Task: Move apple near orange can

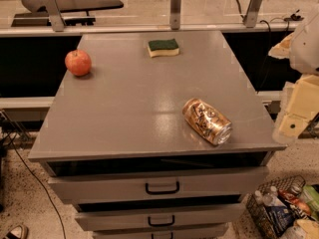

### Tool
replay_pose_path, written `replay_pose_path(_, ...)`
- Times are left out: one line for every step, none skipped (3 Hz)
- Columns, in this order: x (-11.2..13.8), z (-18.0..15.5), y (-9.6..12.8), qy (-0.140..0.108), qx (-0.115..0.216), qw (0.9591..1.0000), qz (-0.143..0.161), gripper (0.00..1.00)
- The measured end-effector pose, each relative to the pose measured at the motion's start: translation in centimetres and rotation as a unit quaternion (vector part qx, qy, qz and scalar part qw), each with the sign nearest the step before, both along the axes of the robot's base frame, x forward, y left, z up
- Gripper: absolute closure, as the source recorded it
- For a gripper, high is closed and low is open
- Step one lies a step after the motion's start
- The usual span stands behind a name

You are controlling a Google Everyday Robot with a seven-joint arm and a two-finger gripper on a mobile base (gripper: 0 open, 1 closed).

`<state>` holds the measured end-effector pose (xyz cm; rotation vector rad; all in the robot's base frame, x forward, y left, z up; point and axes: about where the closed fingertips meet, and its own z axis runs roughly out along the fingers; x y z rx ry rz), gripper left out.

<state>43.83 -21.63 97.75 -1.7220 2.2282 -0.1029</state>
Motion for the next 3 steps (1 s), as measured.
replay_pose_path(0.0,0.0,0.0,0.0,0.0,1.0,0.0,0.0)
replay_pose_path(2.3,-0.4,1.4,-0.026,0.027,0.9993,0.005,0.0)
replay_pose_path(9.0,-1.2,6.2,-0.073,0.083,0.9936,0.024,0.0)
